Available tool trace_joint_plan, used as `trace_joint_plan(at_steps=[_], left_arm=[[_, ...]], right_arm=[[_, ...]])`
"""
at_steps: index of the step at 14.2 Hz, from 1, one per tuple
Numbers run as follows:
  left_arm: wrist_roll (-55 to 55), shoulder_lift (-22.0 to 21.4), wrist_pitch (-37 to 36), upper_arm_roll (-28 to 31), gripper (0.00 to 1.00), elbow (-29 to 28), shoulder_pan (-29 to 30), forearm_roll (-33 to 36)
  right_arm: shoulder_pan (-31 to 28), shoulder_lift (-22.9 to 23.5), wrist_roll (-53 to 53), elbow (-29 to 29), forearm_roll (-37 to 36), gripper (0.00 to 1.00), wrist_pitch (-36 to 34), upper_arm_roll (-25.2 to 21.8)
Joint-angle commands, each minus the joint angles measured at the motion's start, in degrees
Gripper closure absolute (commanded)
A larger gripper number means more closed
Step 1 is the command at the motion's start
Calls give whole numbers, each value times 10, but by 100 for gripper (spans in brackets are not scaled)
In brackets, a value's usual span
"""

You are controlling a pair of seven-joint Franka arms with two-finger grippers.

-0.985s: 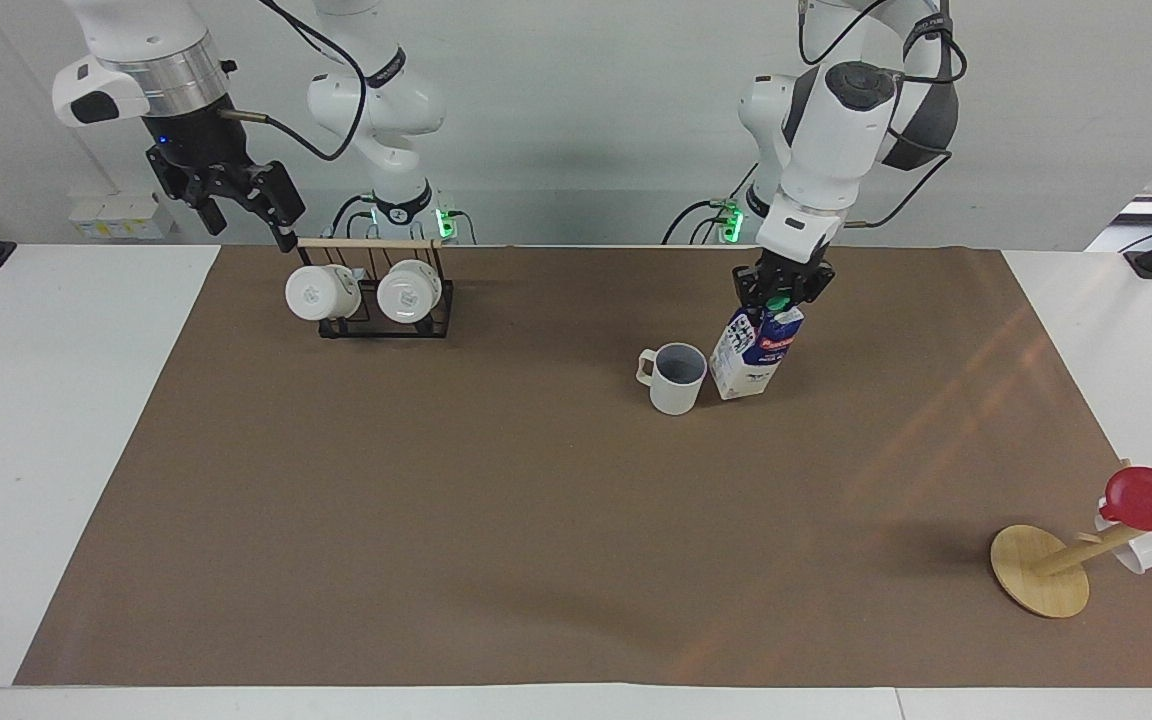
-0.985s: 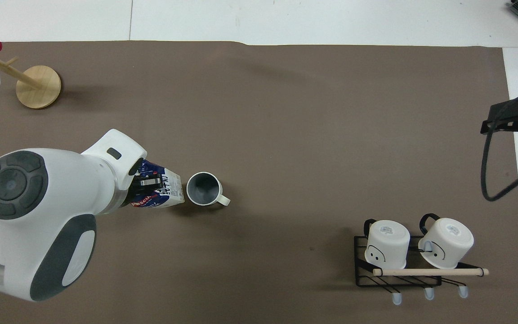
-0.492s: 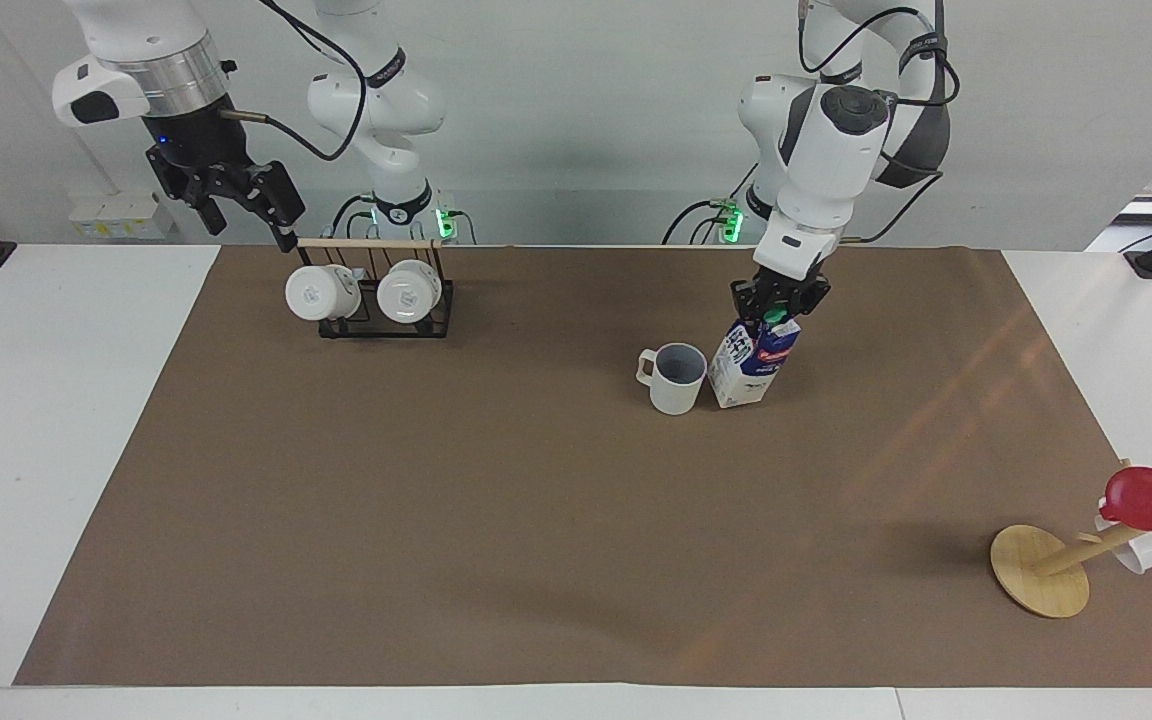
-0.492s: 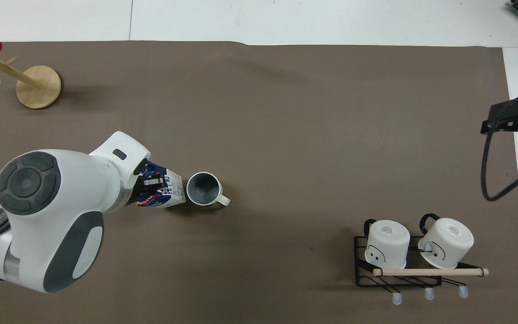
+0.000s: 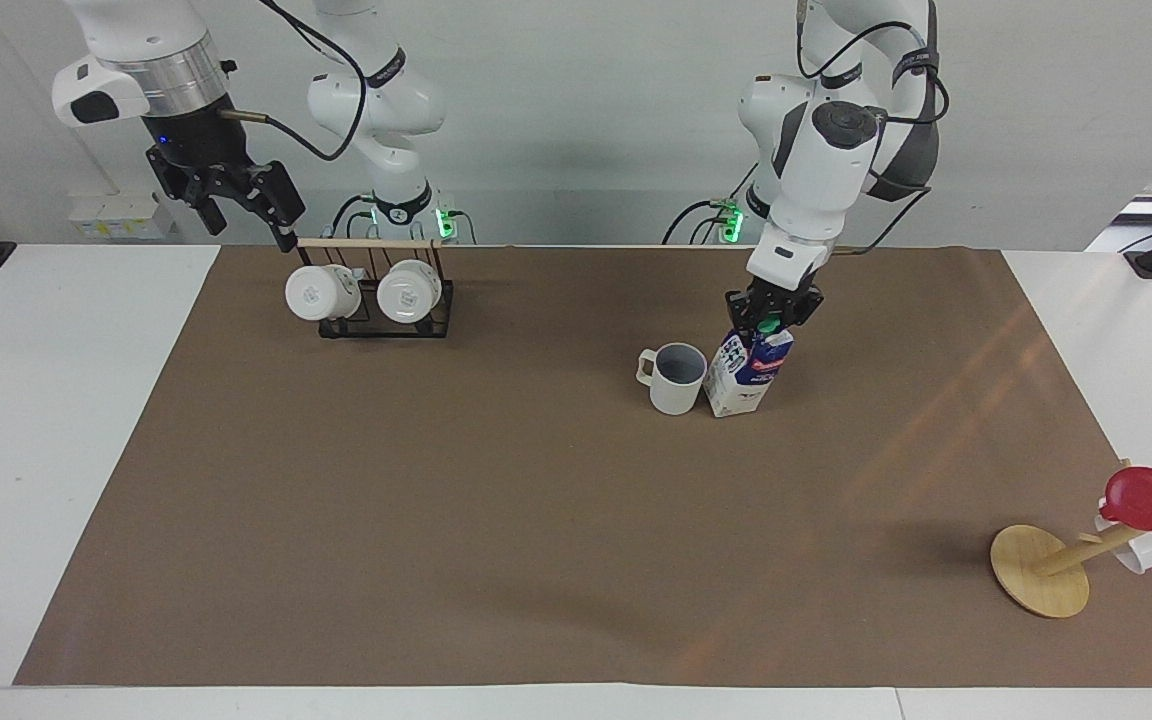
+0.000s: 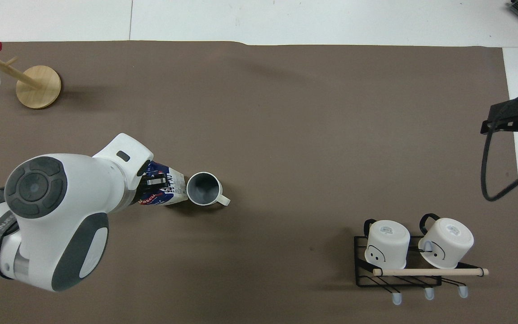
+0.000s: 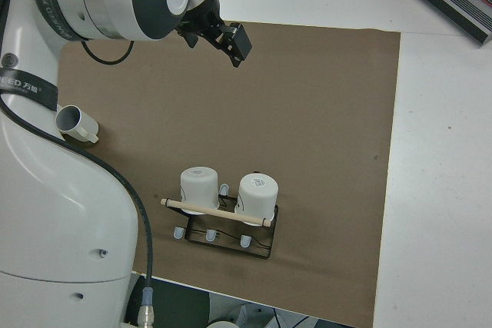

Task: Place cup and milk on table
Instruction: 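Lower the milk carton onto the table next to the mug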

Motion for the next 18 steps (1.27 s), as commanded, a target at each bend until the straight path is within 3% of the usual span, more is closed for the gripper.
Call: trace_joint_plan(at_steps=[1,2,3,4,7,13,18], left_arm=[[5,0,12,8,67,-7,-13,-4],[6,0,11,8,42,-6,-13,-3],[6,0,5,8,9,-5,-13,-3],[7,0,4,8,0,-4,-14,-2],[9,-2,-14,8,0,7,-18,0],[48,-19,-175,12,0,121,-7,0],[165,-34,-276,13,0,209,71,0]], right_arm=[[-9,-13,-11,-15,13,0,3,3],[-9,-13,-11,-15,13,0,3,3],[-9,-13,-11,-15,13,0,3,3],[-9,-13,-11,-15,13,0,3,3],[-9,-13,-11,-15,13,0,3,3],[-9,-13,-11,-15,13,0,3,3],[-9,-13,-11,-15,13,0,3,3]])
